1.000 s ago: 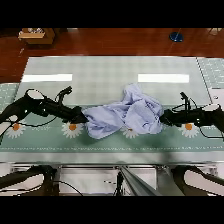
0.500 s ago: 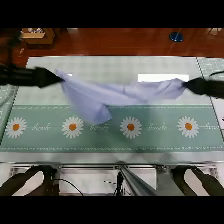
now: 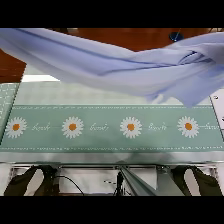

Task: Fold the shirts.

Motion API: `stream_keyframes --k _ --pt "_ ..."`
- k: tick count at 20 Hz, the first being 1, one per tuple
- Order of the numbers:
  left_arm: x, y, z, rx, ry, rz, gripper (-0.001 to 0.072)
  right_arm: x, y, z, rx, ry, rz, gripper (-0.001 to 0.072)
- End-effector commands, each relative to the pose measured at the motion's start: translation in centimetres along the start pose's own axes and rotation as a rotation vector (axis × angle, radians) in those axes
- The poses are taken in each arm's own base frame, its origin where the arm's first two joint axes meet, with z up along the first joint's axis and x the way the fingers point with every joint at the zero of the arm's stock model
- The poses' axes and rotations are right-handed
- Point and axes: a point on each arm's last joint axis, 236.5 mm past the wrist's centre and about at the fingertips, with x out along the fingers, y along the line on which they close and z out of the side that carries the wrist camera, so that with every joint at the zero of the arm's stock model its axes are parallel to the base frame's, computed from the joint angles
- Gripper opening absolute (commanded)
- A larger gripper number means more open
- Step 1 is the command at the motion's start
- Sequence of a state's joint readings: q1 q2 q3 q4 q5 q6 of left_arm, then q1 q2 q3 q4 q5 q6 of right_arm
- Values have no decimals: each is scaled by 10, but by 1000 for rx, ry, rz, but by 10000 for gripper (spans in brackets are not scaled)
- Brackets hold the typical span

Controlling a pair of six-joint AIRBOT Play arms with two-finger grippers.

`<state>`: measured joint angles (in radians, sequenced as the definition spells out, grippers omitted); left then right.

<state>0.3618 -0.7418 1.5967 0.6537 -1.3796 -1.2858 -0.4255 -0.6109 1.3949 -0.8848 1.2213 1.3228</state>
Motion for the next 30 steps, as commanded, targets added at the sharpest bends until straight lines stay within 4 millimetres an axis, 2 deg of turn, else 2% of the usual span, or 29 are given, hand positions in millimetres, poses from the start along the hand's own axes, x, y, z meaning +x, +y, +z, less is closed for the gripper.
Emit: stream_keyframes --k 1,3,4,6,7,9,10,13,14,16,19,21,23,25,28,30 --pt "-43 -47 16 87 -98 26 21 -52 35 24 -38 -31 -19 18" --pt "-62 -49 -3 78 -39 117 21 -76 39 13 -44 34 -72 18" --pt "-70 -46 -21 60 24 162 21 -85 39 -3 -43 106 -95 18" --pt "-83 -36 -69 15 211 230 21 -100 25 -55 -27 333 -159 18" --pt "-88 -30 -88 -3 296 255 21 -100 18 -63 12 366 -186 18" --pt "-83 -18 -100 -40 328 271 21 -88 12 -79 40 431 -162 17" --pt "-77 -11 -109 -71 361 265 21 -79 7 -94 79 487 -153 17" --pt "-49 24 -166 -202 533 227 21 -44 -14 -174 211 748 -106 17" --pt "-34 39 -187 -267 569 218 21 -33 -22 -199 256 825 -96 18" --pt "1 70 -218 -359 566 195 21 -5 -36 -233 340 892 -86 17" --pt "56 105 -250 -418 525 130 21 46 -67 -254 415 890 -105 17" --pt "90 127 -266 -467 516 133 22 80 -78 -259 482 876 -84 18" --pt "124 141 -282 -464 539 130 22 118 -90 -261 528 832 -52 18" --pt "155 151 -303 -436 575 123 22 146 -105 -272 553 816 -52 18" --pt "186 169 -331 -442 598 158 23 177 -124 -292 576 809 -46 18" --pt "197 185 -339 -453 584 198 22 195 -133 -303 596 796 -44 19"
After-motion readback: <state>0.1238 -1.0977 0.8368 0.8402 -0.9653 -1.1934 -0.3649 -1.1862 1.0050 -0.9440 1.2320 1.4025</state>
